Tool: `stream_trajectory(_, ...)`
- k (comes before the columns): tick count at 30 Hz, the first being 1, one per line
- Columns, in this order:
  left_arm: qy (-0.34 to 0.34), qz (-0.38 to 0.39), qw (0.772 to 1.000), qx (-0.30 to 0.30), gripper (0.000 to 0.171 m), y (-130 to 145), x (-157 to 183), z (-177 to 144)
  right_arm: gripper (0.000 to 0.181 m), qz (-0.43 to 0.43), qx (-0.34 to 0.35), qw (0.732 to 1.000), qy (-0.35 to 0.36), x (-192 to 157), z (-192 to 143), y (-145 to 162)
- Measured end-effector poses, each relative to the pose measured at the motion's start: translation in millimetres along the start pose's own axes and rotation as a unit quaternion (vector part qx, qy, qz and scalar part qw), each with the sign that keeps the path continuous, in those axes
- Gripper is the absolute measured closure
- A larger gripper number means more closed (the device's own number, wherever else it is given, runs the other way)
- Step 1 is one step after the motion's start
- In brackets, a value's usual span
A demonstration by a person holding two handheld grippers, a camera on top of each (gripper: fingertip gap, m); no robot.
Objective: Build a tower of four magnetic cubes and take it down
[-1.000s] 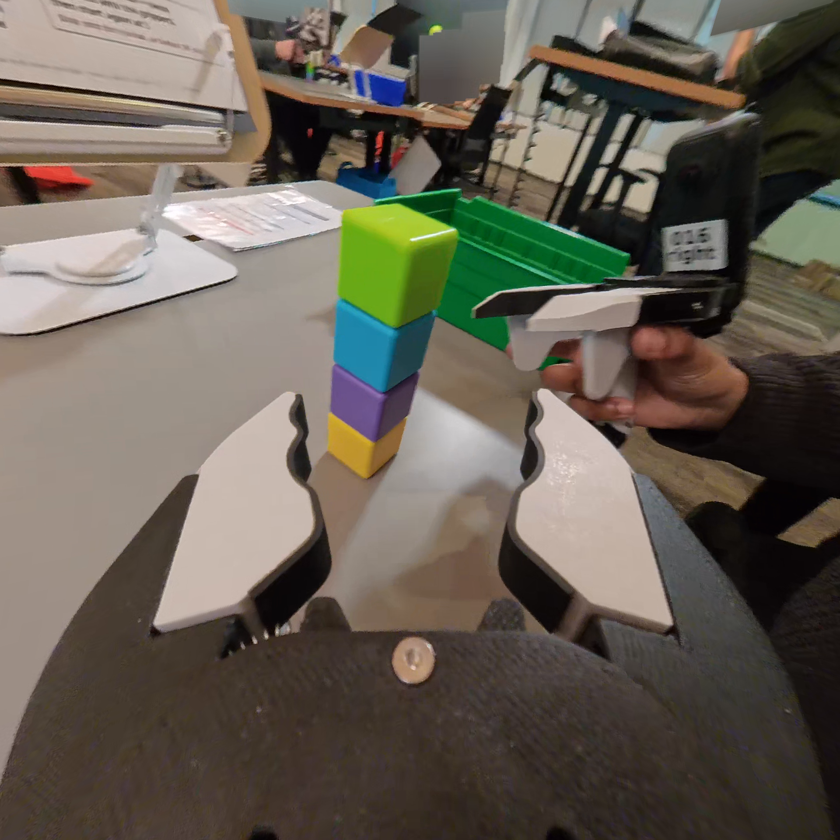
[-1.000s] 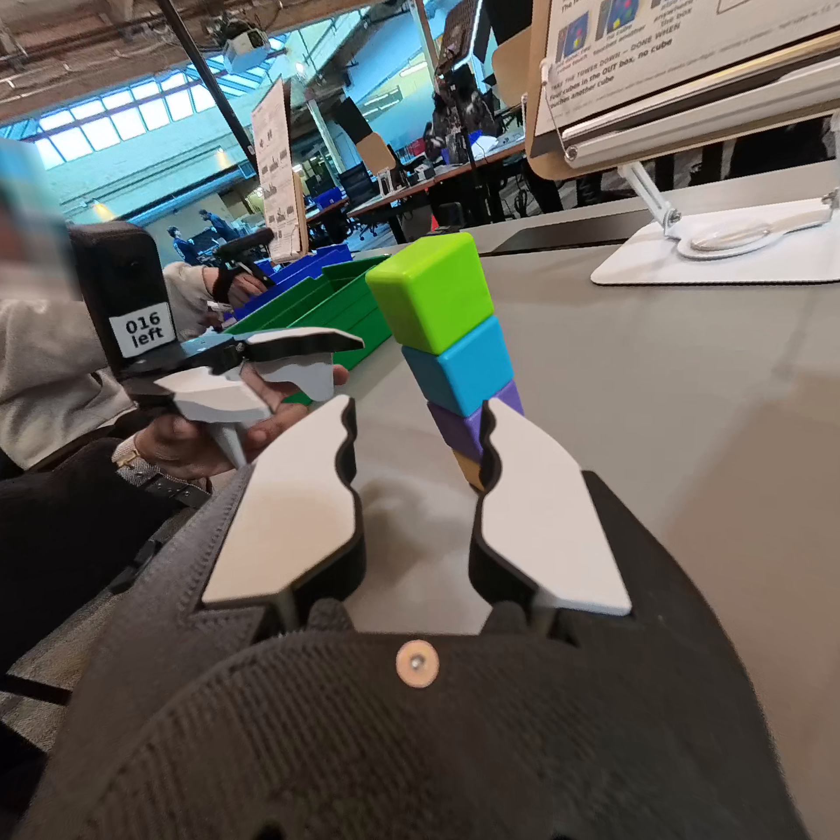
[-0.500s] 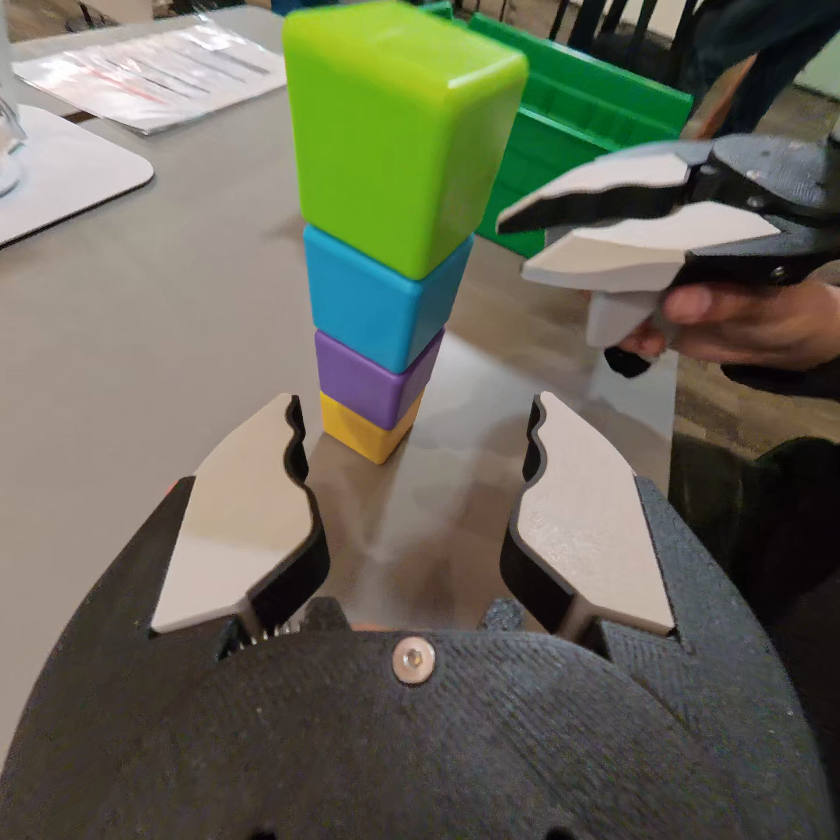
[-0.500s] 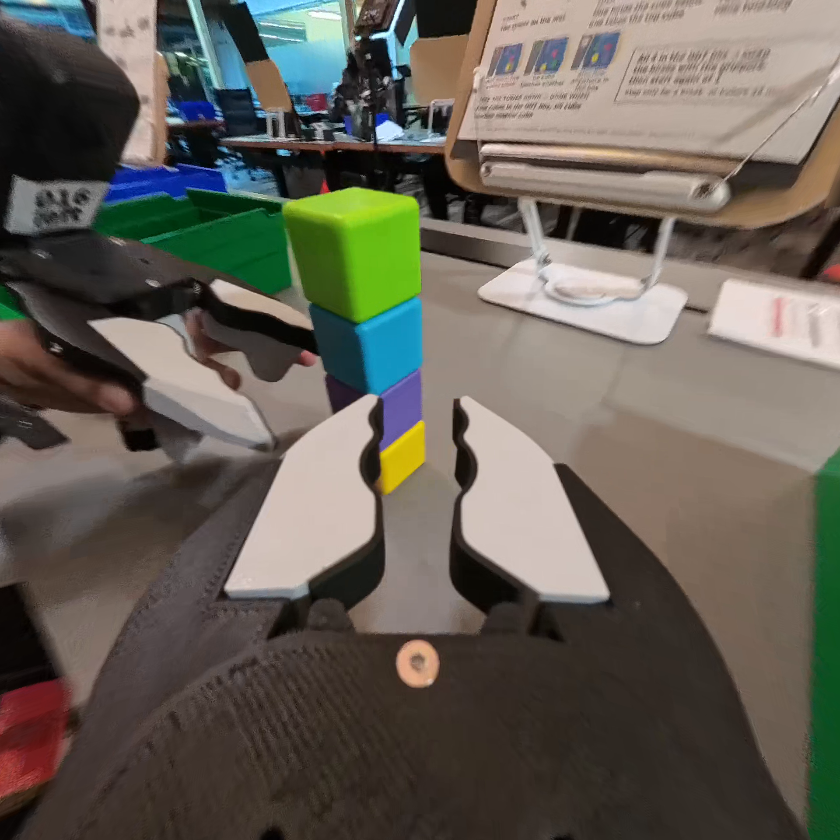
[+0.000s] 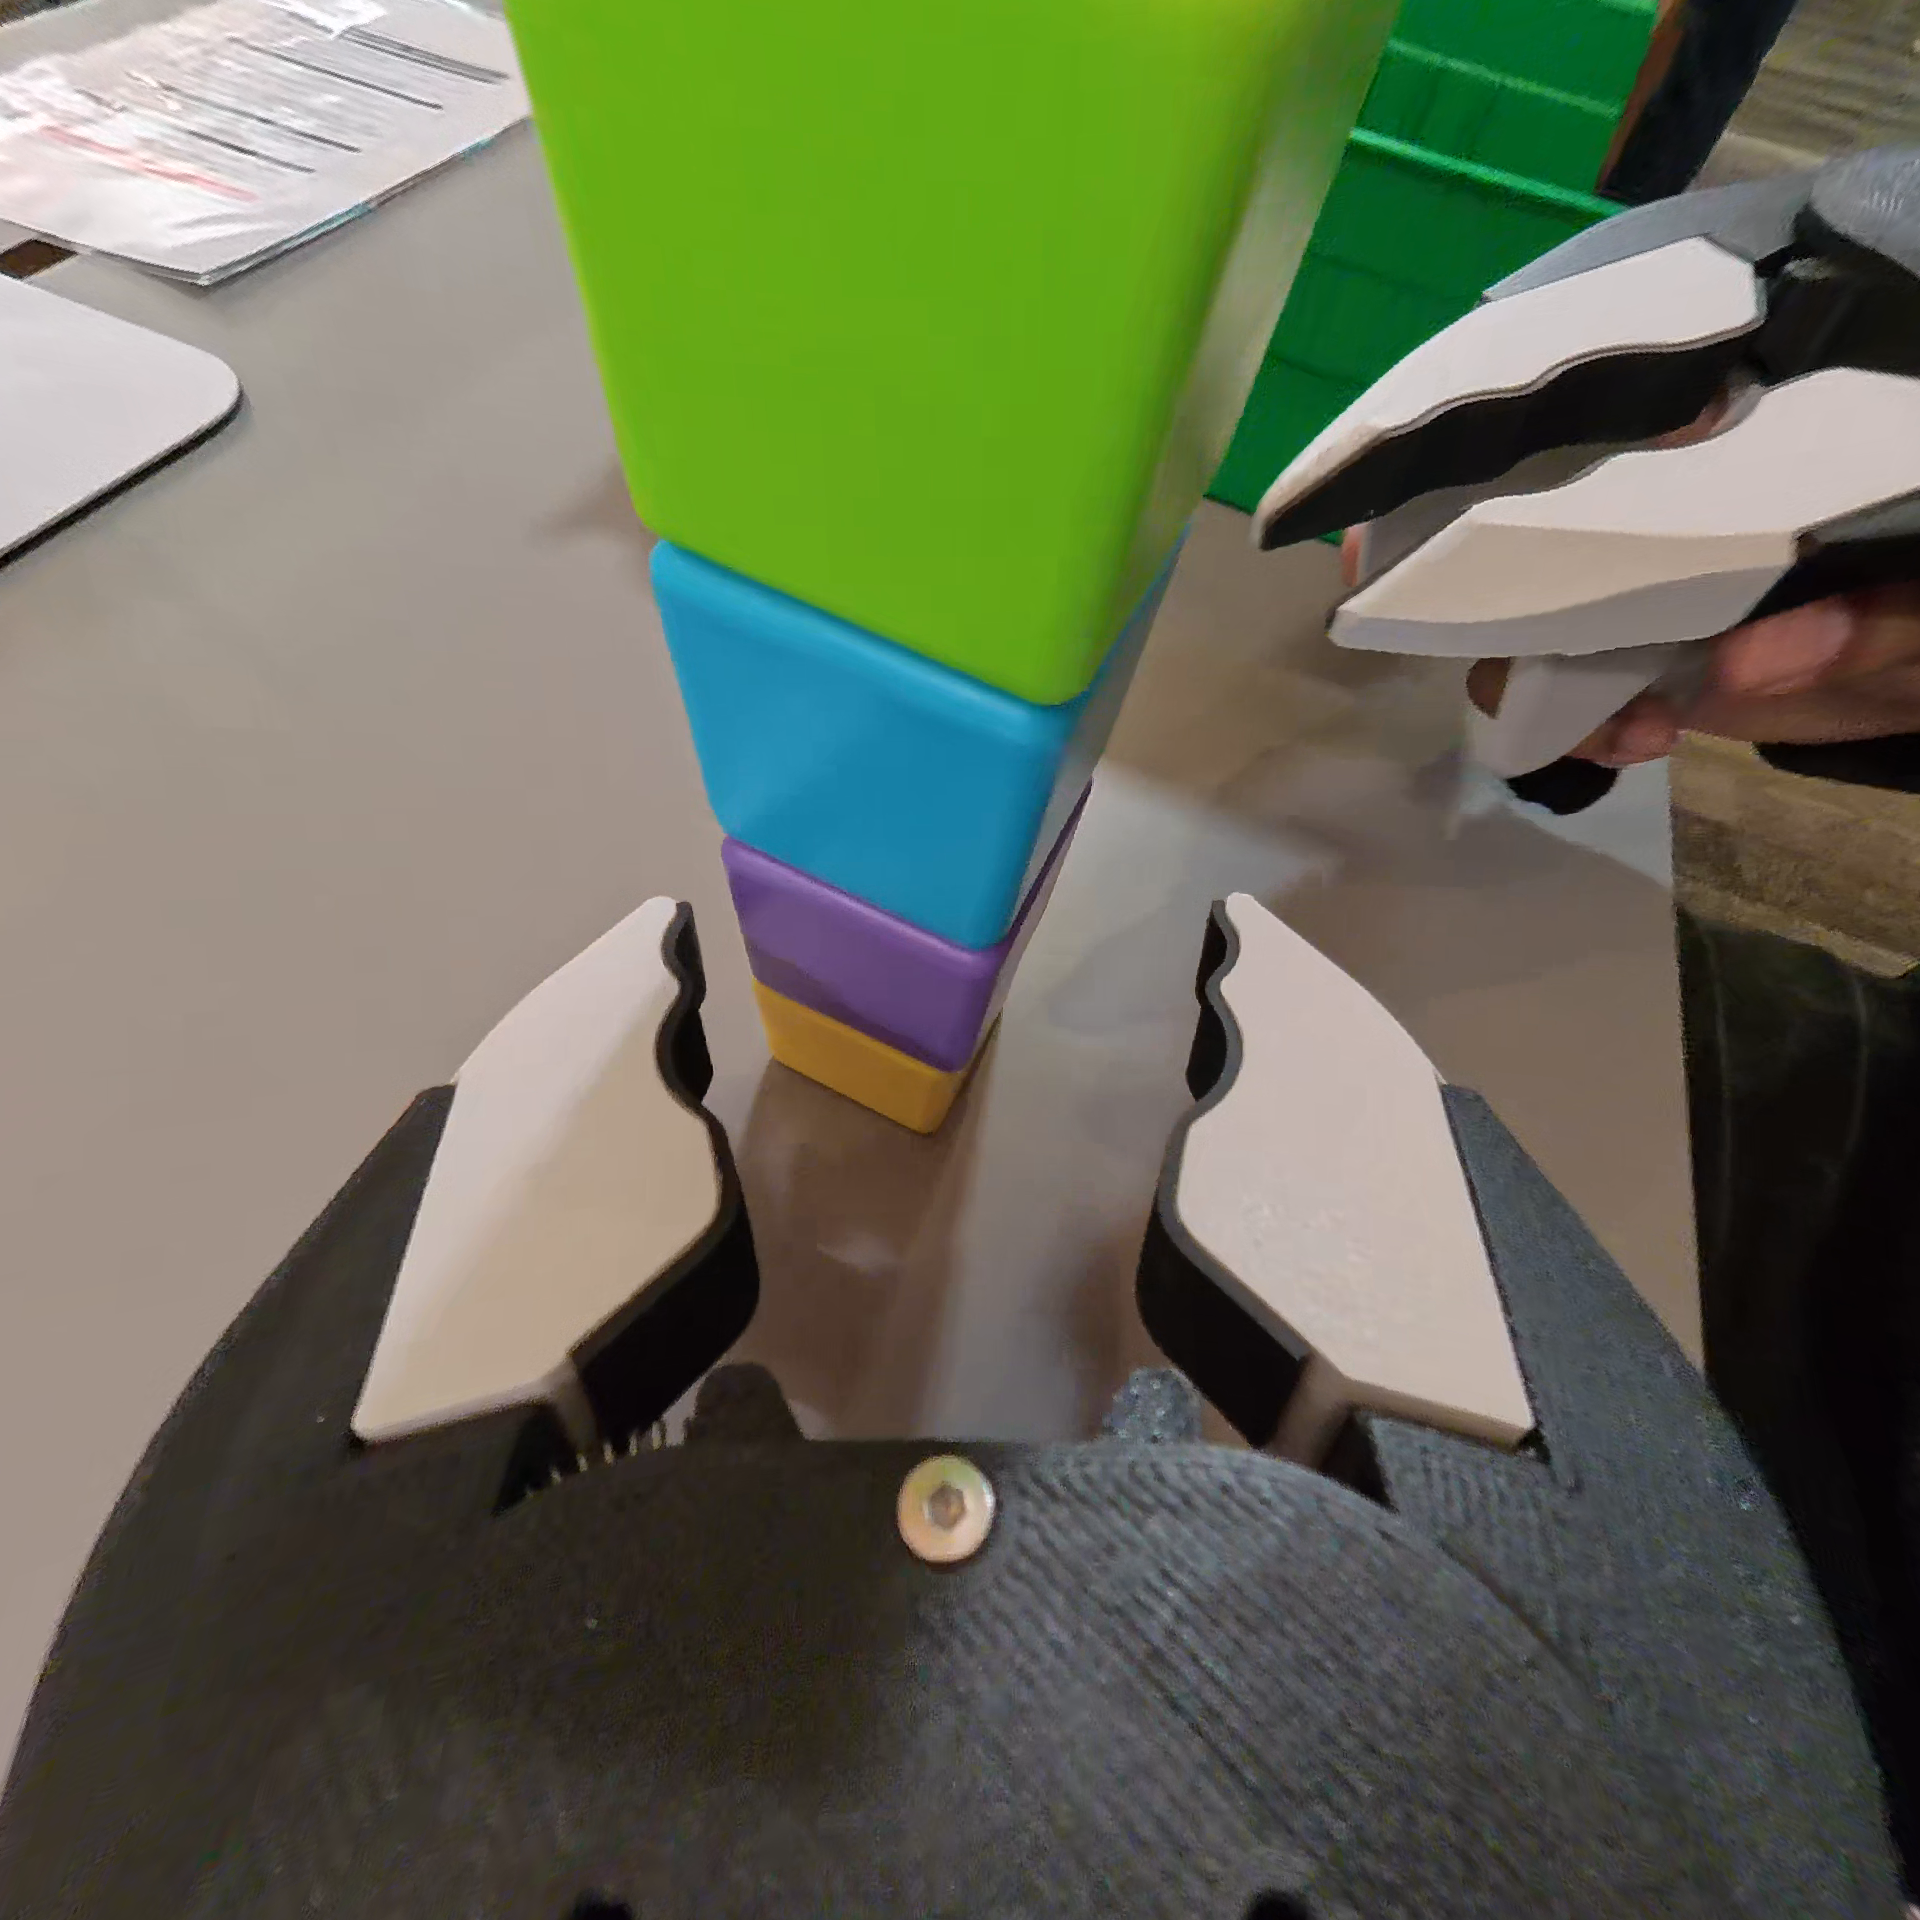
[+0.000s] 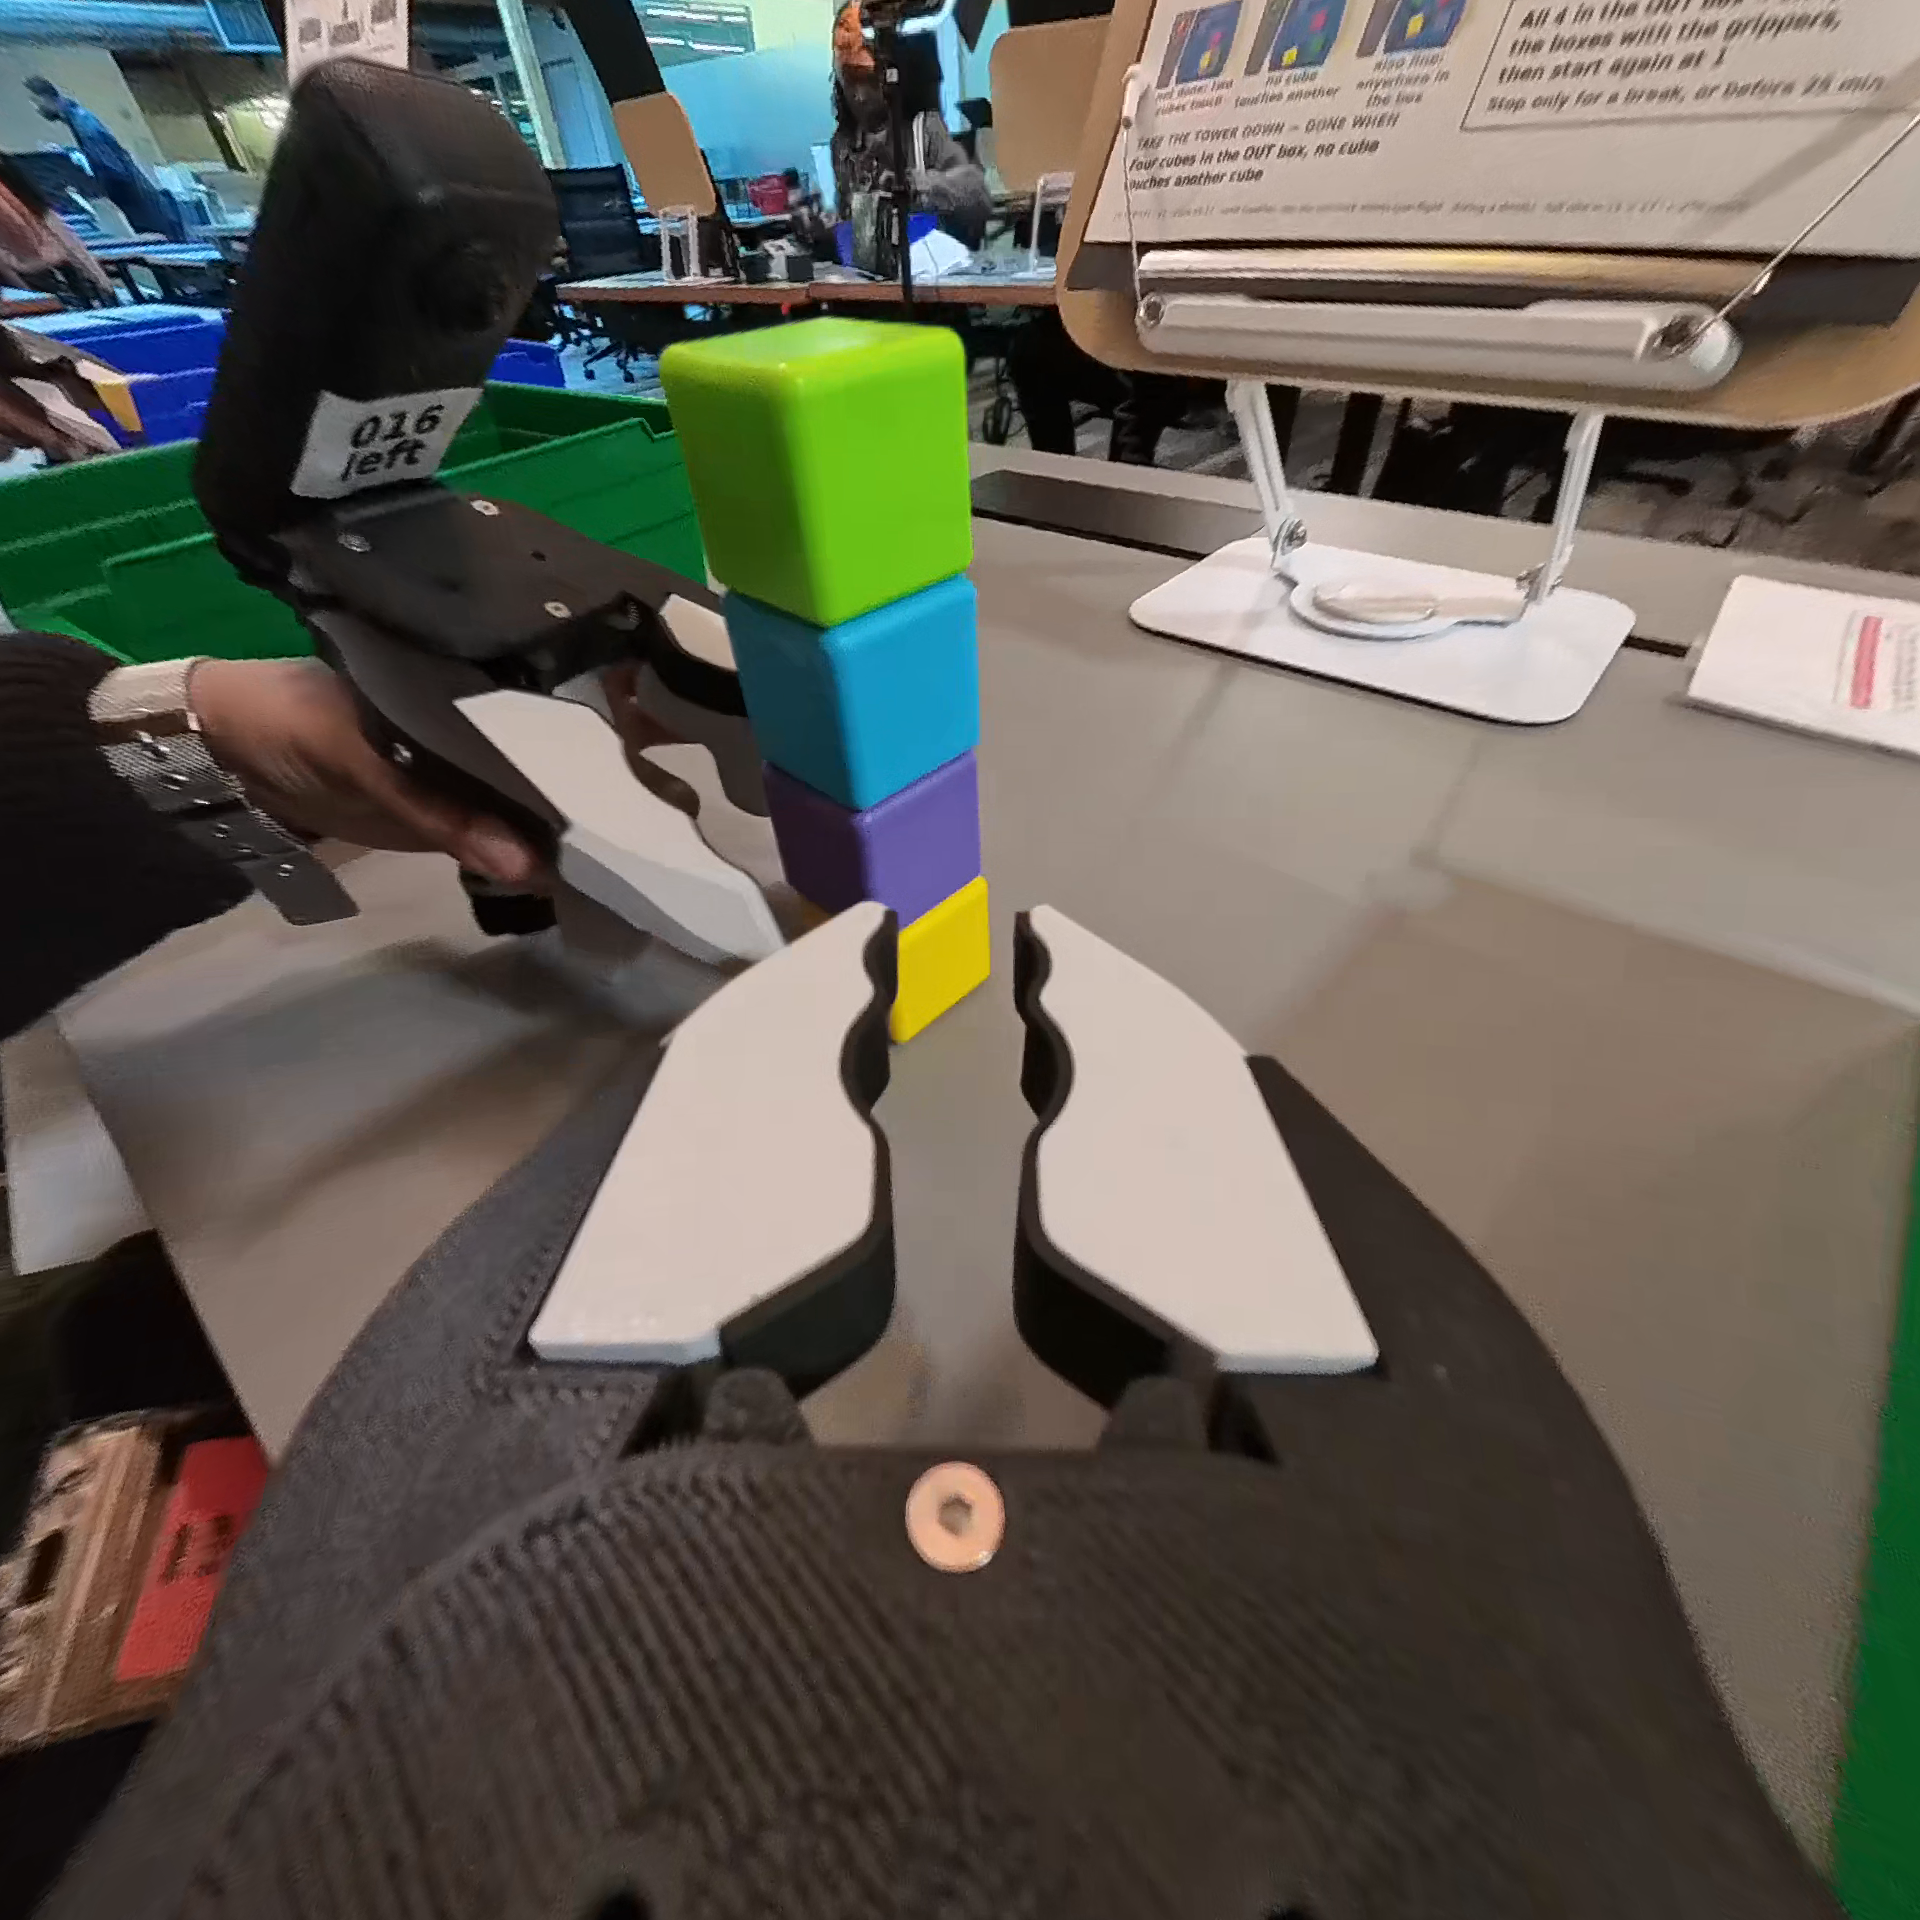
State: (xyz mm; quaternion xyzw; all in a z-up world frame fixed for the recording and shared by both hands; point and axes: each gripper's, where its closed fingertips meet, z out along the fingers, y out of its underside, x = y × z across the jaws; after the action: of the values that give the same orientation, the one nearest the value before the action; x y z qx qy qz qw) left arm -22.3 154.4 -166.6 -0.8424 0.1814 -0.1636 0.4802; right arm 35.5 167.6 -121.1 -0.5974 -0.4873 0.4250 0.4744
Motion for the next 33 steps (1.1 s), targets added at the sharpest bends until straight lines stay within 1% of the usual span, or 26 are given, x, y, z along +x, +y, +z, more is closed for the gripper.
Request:
stream_trajectory(3,-0.015,0.007,1.000,-0.009,0.082,3,-5,4,0.160,0.022,-0.008,1.000,-0.016,-7,-4,3)
stream_trajectory(5,-0.002,0.003,1.000,-0.009,0.089,4,-1,7,0.160,0.030,-0.007,0.999,-0.025,-11,-7,2)
stream_trajectory(8,-0.004,-0.003,1.000,-0.013,0.091,5,-2,7,0.160,0.032,-0.004,0.999,-0.032,-16,-9,-1)
stream_trajectory(14,-0.015,-0.024,1.000,0.002,0.101,4,-8,1,0.160,0.045,-0.012,0.998,-0.048,-21,-2,2)
stream_trajectory(21,-0.008,-0.042,0.999,0.001,0.113,9,-7,-6,0.159,0.097,-0.031,0.992,-0.072,-25,7,8)
stream_trajectory(25,0.000,-0.051,0.999,-0.003,0.117,12,-6,-8,0.159,0.122,-0.035,0.988,-0.083,-26,10,8)
stream_trajectory(33,0.007,-0.057,0.998,-0.010,0.119,15,-4,-8,0.159,0.124,-0.038,0.988,-0.083,-26,10,9)
